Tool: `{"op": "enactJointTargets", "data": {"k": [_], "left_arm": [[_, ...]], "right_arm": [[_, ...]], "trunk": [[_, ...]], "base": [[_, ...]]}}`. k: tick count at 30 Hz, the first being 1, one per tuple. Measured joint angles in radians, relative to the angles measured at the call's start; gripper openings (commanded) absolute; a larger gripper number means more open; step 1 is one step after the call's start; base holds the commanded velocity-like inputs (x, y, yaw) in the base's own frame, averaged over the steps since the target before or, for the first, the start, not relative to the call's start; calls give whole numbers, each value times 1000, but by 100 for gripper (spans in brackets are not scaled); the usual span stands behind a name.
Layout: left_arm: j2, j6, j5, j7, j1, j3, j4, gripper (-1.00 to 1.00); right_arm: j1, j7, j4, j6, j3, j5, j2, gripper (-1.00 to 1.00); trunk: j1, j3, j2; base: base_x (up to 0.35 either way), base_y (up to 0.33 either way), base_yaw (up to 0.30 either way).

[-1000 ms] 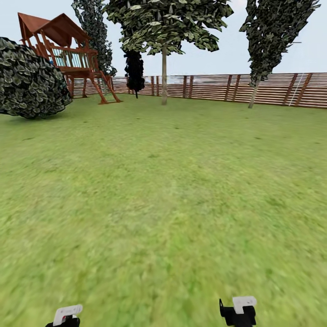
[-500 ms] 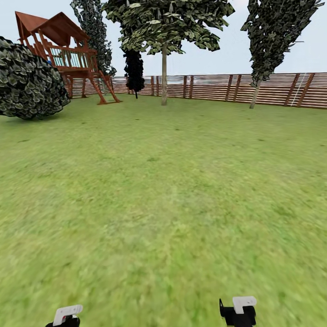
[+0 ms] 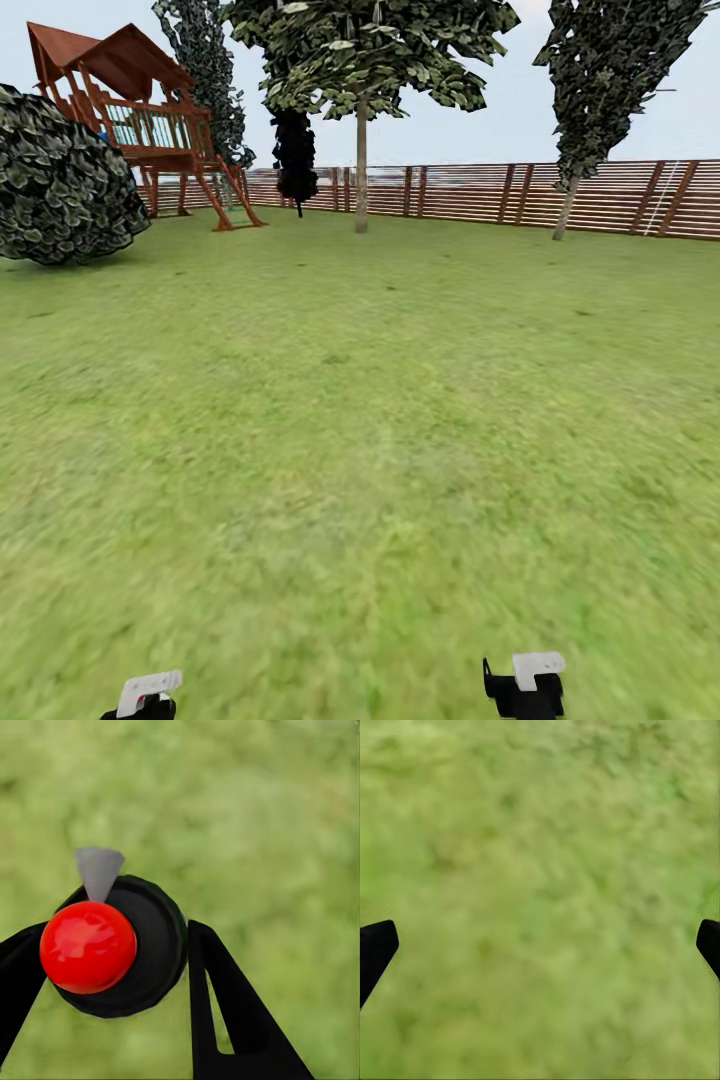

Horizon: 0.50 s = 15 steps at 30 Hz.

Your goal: In the garden, pick up the pesticide atomizer on the floor and spray pesticide onto both trees until each tree trunk is fully covered.

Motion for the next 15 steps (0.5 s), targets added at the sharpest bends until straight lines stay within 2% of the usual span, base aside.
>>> {"op": "enactJointTargets", "data": {"k": [12,15], "left_arm": [[0,-1,0,0,0,0,0,-100],[0,-1,0,0,0,0,0,-100]], "right_arm": [[0,0,0,0,0,0,0,100],[0,0,0,0,0,0,0,100]], "trunk": [[0,0,0],[0,0,0]], "base": [[340,0,-1],[340,0,-185]]}}
